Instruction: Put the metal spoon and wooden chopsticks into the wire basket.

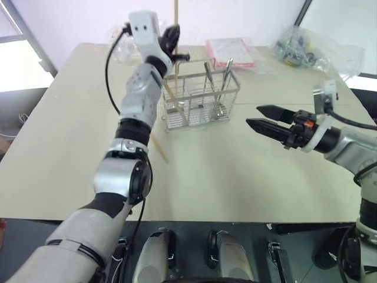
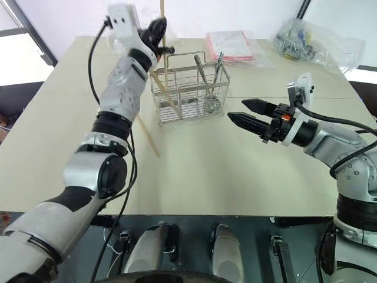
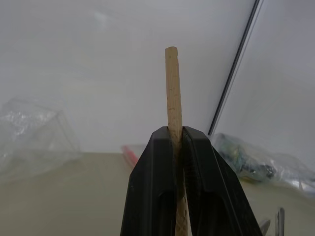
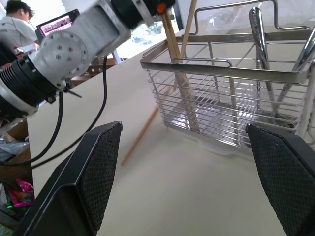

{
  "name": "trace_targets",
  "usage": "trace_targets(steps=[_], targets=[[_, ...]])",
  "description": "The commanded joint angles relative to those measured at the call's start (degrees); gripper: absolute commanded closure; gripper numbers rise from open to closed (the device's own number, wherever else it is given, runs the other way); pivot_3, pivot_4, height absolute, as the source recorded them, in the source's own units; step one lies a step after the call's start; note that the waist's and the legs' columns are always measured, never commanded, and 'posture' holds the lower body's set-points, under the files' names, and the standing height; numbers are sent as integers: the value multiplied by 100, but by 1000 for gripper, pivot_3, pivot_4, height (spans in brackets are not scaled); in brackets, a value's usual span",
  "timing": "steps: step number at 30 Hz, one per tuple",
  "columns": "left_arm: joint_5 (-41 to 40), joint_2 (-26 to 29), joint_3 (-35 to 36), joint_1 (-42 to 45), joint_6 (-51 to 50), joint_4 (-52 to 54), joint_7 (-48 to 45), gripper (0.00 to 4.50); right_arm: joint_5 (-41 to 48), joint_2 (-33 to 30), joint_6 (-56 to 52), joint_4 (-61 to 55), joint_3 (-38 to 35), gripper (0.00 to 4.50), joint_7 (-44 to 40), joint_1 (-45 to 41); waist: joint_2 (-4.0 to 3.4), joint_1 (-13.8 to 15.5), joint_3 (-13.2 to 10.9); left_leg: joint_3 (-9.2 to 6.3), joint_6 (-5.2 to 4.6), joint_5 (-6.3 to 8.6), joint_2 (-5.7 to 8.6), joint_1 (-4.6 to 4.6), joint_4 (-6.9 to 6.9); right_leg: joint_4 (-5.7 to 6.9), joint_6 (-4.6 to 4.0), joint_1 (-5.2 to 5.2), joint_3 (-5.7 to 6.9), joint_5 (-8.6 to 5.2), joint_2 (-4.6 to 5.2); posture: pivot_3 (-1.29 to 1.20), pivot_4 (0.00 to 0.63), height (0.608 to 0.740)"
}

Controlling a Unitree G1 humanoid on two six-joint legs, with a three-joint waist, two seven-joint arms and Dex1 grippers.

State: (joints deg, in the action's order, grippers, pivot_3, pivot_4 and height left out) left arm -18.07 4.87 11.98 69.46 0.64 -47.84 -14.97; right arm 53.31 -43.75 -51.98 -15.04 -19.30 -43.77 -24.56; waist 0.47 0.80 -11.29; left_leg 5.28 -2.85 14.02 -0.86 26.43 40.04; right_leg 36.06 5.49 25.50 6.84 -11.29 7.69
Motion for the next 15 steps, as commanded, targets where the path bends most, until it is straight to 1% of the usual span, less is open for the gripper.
trace_targets(steps=[1, 2, 3, 4, 5, 10, 11, 15], targets=[[12, -21, -83, -57, -113, 726, -11, 4457, 70, -82, 120, -57, -155, 368, -47, -108, 0, 0, 0, 0, 0, 0, -1, 1, 0, 0, 0, 1, 0, 0, 0, 0, 150, 699], [19, -24, -86, -108, -152, 835, 13, 4457, 58, -79, 129, -30, -139, 368, -51, -130, 0, 0, 0, 1, 0, 0, -1, 1, 0, 0, 0, 1, 0, 0, 0, 0, 150, 699], [1, -34, -83, -165, -211, 976, 17, 3670, 44, -67, 138, 1, -118, 368, -52, -162, 0, 4, 0, 1, 0, 0, 0, 1, 1, 0, 0, 1, -1, 0, 1, 0, 150, 699], [-13, -42, -85, -217, -276, 1116, 27, 3382, 36, -54, 143, 30, -100, 368, -51, -192, 0, 9, 0, 1, 0, 0, 0, 1, 1, 0, 0, 0, -1, 0, 1, 0, 150, 699], [-45, -52, -81, -273, -363, 1285, 32, 2918, 18, -42, 155, 65, -75, 368, -58, -226, 0, 9, 0, 0, 0, 0, 0, 1, 2, -1, 0, 0, 0, 0, 1, 0, 150, 699], [-180, -12, -57, -531, -952, 2277, 160, 287, -49, -4, 223, 228, 49, 368, -129, -347, 0, 1, 0, 0, -1, 1, 0, 0, 2, 0, 0, -2, -1, 0, 1, 0, 150, 699], [-212, 25, -50, -563, -1112, 2520, 209, 59, -64, -2, 241, 261, 76, 368, -145, -365, 0, 1, 0, 0, -1, 0, 0, 0, 2, 0, 0, -2, -1, 0, 1, 0, 150, 699], [-493, 361, 74, -489, -2162, 3799, 503, 59, -137, -1, 300, 410, 171, 368, -221, -463, -1, -4, 0, 0, -1, 0, -1, 1, 2, 0, 0, -1, -1, 0, 0, 0, 150, 699]])
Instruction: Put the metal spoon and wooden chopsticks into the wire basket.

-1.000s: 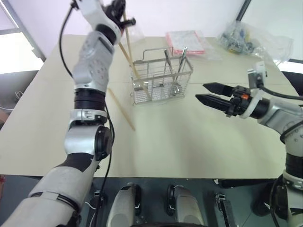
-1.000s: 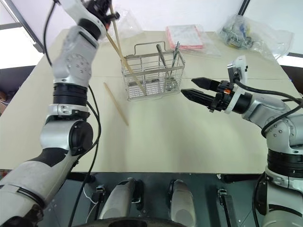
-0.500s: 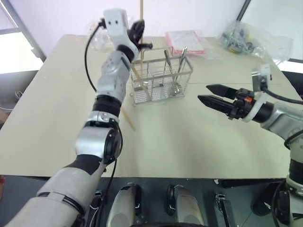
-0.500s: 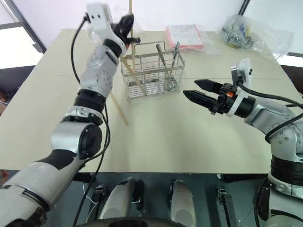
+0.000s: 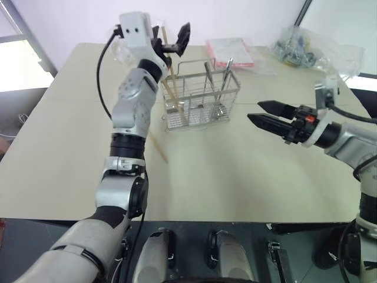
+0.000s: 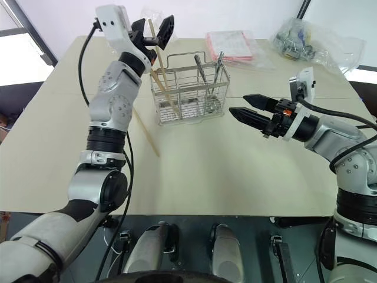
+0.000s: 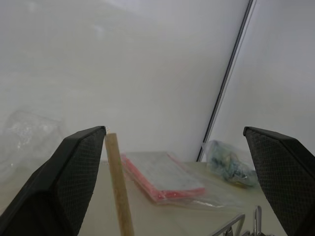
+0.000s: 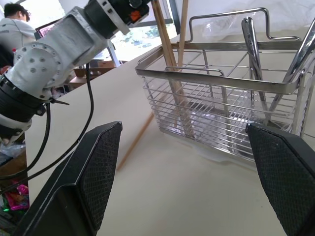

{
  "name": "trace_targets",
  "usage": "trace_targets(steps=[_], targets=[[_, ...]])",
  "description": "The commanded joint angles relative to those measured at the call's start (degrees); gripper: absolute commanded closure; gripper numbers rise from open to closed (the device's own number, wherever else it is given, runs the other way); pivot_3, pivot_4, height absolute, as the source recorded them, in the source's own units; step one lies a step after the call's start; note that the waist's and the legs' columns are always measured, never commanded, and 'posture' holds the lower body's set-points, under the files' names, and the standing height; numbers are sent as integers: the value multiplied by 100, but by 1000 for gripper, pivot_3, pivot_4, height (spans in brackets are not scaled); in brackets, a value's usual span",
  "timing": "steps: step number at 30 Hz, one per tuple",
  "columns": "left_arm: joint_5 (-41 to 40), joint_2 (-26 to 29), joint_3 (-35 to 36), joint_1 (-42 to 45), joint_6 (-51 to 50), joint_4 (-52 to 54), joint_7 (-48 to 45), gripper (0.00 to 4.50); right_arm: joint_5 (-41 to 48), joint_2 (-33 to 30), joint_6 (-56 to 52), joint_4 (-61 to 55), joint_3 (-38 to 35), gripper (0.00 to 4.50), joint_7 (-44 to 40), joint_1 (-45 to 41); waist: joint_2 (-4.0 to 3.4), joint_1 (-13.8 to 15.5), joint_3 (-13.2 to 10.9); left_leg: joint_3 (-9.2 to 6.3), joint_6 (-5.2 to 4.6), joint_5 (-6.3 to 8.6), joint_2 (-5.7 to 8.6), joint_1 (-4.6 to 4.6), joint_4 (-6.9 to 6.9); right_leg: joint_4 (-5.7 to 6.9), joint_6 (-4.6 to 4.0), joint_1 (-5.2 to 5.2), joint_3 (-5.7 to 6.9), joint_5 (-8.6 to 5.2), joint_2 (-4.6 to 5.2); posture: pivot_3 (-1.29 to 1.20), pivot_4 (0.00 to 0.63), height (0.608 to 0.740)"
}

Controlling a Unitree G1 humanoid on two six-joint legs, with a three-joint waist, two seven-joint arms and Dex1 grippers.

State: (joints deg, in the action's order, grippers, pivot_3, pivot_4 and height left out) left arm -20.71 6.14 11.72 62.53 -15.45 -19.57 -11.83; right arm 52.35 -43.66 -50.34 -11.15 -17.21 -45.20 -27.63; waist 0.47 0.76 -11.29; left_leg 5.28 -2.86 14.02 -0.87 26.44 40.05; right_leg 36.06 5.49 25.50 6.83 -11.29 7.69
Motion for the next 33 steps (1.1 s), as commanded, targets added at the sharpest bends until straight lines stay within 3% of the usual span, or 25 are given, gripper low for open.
trace_targets(steps=[1, 5, 9, 16, 23, 33], targets=[[-292, 363, 151, 259, -859, 1213, 291, 59, -54, -13, 149, 47, -17, 368, -96, -178, -1, 0, 0, 0, 0, 0, 0, -1, 0, 0, 0, -1, 0, 0, 0, 0, 150, 699], [-493, 1029, 565, 526, -2750, 1791, 1189, 59, -115, -21, 229, 146, 70, 368, -192, -258, -1, -3, 1, -2, 1, 0, 0, -3, 0, 6, 0, -1, 0, 0, -2, 0, 150, 699], [-188, 1223, 1244, 570, -4643, 1840, 2596, 59, -220, -6, 316, 220, 144, 368, -328, -311, -3, 6, 2, -4, 1, -1, 1, -8, 0, 6, 2, -8, -1, -2, -2, 0, 150, 699], [222, 449, 2505, 465, -6518, 1999, 3828, 59, -281, -14, 395, 340, 220, 368, -550, -393, 5, 42, -1, -13, 37, -22, 9, -2, 3, 5, 5, -10, 0, -3, -2, 0, 150, 699], [622, -303, 2609, 129, -6449, 1193, 3984, 59, -383, 17, 423, 504, 276, 368, -642, -537, 5, 20, 0, -13, 46, -26, 8, -4, 2, 7, 5, -8, 0, -3, -3, 0, 150, 699], [818, -307, 2222, 448, -5147, -1172, 3802, 59, -326, 57, 391, 232, 163, 368, -548, -346, 5, 32, 1, -9, 45, -25, 7, -4, 0, 6, 4, -6, 0, -2, 0, 0, 150, 699]])
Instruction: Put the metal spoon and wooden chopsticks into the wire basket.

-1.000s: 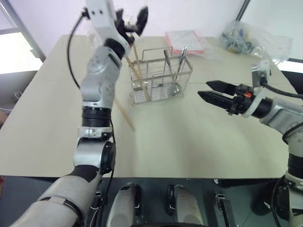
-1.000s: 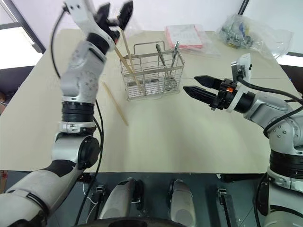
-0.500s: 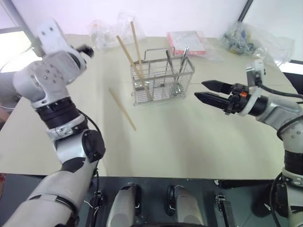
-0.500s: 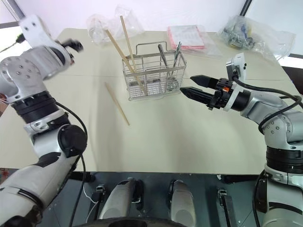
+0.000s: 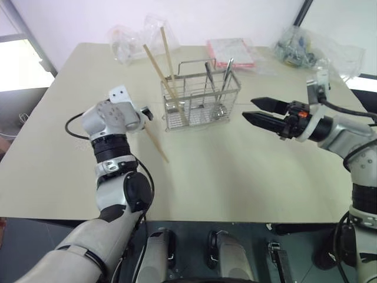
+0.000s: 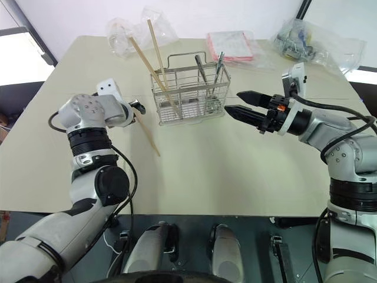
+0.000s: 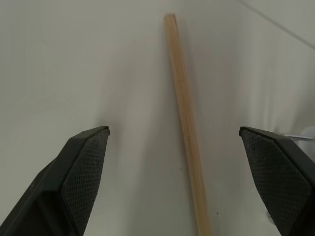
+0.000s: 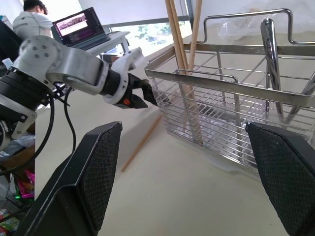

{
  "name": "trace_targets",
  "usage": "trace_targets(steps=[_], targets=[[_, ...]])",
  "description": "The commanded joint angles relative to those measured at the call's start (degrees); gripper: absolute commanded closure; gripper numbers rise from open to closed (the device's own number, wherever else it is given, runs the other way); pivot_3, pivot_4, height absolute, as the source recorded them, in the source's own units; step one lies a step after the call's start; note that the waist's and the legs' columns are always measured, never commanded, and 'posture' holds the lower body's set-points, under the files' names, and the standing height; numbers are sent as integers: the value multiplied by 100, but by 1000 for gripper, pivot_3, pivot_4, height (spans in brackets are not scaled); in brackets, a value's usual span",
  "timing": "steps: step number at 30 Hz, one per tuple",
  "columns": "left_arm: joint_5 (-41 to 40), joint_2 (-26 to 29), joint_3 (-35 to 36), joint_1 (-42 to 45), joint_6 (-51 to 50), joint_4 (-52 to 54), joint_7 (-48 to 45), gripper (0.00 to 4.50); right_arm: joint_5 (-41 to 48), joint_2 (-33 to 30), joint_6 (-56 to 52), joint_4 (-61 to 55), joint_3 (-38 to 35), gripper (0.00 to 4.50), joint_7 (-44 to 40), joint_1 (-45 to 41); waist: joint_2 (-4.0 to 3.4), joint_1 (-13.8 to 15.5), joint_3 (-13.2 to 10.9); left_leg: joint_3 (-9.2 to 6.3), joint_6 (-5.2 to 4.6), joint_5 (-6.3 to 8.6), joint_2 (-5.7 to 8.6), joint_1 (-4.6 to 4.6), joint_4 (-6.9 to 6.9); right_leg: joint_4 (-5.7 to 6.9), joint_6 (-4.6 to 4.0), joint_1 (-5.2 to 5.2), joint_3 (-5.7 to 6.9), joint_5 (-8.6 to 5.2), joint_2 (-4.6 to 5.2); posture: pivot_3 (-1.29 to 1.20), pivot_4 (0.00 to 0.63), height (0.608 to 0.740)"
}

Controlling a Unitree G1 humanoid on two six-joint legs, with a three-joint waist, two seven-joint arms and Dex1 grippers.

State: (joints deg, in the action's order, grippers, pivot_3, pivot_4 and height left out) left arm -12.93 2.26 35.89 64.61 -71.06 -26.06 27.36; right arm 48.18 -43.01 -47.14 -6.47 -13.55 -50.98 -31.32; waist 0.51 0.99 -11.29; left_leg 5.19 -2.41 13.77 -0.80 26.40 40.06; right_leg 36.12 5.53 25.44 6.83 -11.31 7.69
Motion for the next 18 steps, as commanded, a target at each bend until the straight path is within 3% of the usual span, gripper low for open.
trace_targets(steps=[1, 3, 6, 13, 18], targets=[[52, 117, -239, 287, 564, -775, -133, 59, 95, -16, 70, -263, -227, 368, 43, 52, 0, 18, 0, -1, -5, 3, 0, 1, 0, -1, 0, 0, 1, 0, 0, 0, 150, 699], [37, 191, -357, 372, 836, -1250, -284, 59, 110, -30, 65, -318, -273, 368, 70, 117, -1, 26, 2, 0, -15, 10, 0, -1, 0, -1, 0, 0, 0, 0, 1, 0, 150, 699], [32, 280, -472, 470, 1132, -1893, -364, 929, 144, -45, 55, -420, -341, 368, 123, 226, -9, 62, 6, 3, -20, 13, -1, -3, 0, 0, -1, 0, 0, 0, 2, 0, 150, 699], [-54, 389, -449, 647, 1549, -2377, -212, 4456, 191, -54, 18, -510, -435, 368, 210, 303, -11, 161, 10, 2, -21, 16, -1, -6, 2, -1, -2, -4, 0, 2, 6, 0, 150, 699], [67, 615, -706, 717, 2051, -2331, -377, 4456, 184, -82, 0, -507, -437, 368, 197, 270, -10, 136, 9, 1, -21, 16, -2, -6, 1, 0, -2, -2, 1, 2, 6, 0, 150, 699]])
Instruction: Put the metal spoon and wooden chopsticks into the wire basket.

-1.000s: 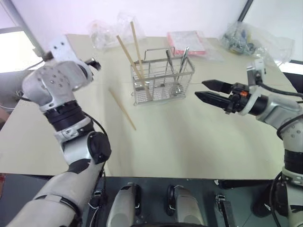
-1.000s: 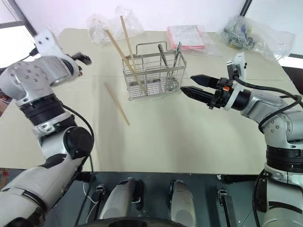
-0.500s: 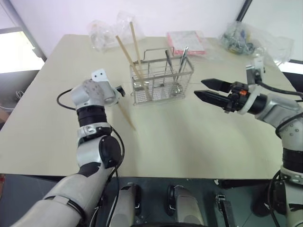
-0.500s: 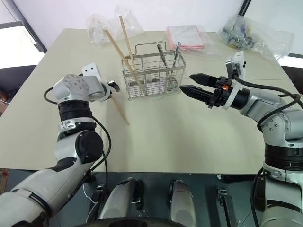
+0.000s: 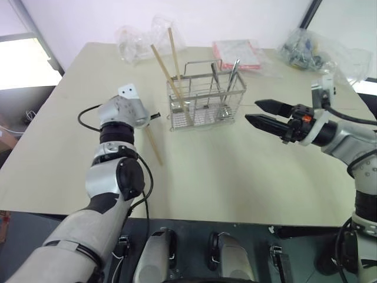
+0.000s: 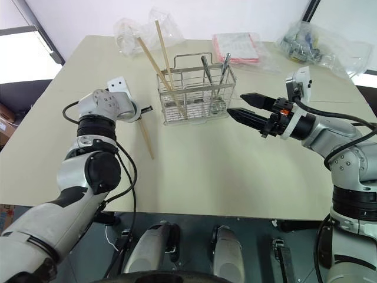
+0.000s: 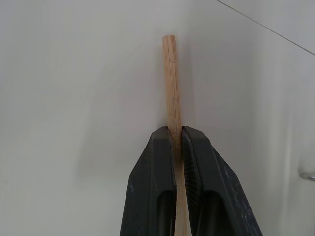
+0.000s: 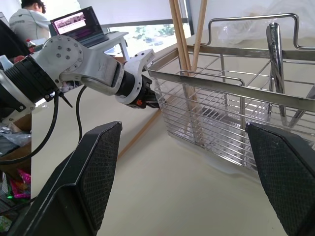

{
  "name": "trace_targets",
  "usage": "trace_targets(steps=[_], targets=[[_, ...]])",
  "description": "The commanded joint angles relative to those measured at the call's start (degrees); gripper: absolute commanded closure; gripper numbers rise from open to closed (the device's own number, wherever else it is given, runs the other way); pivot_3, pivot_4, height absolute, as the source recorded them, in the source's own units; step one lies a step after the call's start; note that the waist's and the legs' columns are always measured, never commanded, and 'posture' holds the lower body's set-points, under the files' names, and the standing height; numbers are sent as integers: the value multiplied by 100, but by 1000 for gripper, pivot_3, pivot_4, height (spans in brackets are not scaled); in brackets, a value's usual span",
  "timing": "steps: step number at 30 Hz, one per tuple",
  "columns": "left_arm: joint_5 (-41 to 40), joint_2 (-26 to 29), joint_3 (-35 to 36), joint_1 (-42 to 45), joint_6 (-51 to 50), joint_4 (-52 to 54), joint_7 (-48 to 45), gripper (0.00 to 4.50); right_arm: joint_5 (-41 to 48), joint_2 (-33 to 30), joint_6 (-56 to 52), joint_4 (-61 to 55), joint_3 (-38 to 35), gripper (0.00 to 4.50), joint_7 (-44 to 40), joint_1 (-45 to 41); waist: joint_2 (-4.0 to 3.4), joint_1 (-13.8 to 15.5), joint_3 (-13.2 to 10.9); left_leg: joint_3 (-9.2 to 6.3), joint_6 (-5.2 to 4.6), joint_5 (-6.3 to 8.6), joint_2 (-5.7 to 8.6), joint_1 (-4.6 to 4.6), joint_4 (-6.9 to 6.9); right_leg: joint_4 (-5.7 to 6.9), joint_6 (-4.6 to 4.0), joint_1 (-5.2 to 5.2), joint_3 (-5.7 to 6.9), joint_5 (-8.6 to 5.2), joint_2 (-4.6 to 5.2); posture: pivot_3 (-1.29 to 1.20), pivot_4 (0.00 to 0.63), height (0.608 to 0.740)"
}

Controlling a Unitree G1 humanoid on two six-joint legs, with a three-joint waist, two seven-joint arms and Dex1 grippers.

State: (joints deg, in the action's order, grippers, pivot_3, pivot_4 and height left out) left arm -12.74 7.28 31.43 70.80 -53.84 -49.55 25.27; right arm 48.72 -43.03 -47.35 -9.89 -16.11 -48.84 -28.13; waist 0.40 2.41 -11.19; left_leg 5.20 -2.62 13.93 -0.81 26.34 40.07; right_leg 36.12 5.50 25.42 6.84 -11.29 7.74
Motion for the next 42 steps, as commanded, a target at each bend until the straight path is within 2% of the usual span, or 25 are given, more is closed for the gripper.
trace_targets(steps=[1, 8, 11, 14, 17, 22, 28, 36, 42], targets=[[128, 215, -384, 80, 514, 73, -259, 4456, 129, -86, 19, -166, -176, 368, -22, -64, 2, -17, -2, 0, 1, 0, 0, 2, 0, 0, 0, 2, 0, 0, -1, 0, 150, 699], [72, 1122, -593, 146, 3028, 985, -1325, 4456, 92, -186, 8, -71, -153, 368, -86, -172, 6, -74, -4, 17, 25, -15, -9, 15, -11, 0, -3, 29, -5, 2, -6, 0, 150, 699], [-615, 1185, -290, 580, 3921, 1535, -2068, 4456, 94, -230, -36, -21, -140, 368, -103, -234, 10, -15, -6, 22, 26, -16, -9, 21, -8, -2, -3, 31, -7, 2, 0, 0, 150, 699], [-1505, 1006, 95, 1170, 3921, 1711, -2389, 4456, 113, -204, -96, -22, -103, 368, -64, -312, 14, 36, -7, 15, 21, -13, -4, 33, 4, -12, -3, 29, -2, 3, 4, 0, 150, 699], [-1871, 768, 67, 1394, 3805, 1821, -2569, 4456, 106, -165, -129, -56, -83, 368, -34, -336, 11, 36, -4, 13, -16, 9, 0, 17, 6, -39, 6, -2, 0, 8, 5, 0, 150, 699], [-1480, 305, -806, 935, 4053, 2217, -3037, 4456, 120, -129, -117, -170, -119, 368, 8, -215, 8, -18, -3, 21, -30, 14, -1, 4, 5, -32, 15, -10, -4, 12, -3, 0, 150, 699], [-938, -99, -1548, 401, 4601, 1983, -3445, 4456, 289, -119, -176, -392, -332, 368, 246, -78, 12, -19, -5, 29, -2, -4, -2, 11, 5, -24, 14, 2, -9, 12, -5, 0, 150, 699], [-320, -301, -2151, -13, 5247, 1382, -3772, 4456, 404, -163, -242, -552, -489, 368, 442, 85, 10, -16, -4, 26, -35, 15, -4, 8, 5, -25, 14, 1, -8, 11, -5, 0, 150, 699], [-303, -526, -2188, -461, 5378, 1456, -3760, 4456, 459, -187, -254, -567, -493, 368, 530, 89, 10, -16, -4, 23, -36, 16, -4, 12, 5, -25, 14, 4, -8, 11, -4, 0, 150, 699]])
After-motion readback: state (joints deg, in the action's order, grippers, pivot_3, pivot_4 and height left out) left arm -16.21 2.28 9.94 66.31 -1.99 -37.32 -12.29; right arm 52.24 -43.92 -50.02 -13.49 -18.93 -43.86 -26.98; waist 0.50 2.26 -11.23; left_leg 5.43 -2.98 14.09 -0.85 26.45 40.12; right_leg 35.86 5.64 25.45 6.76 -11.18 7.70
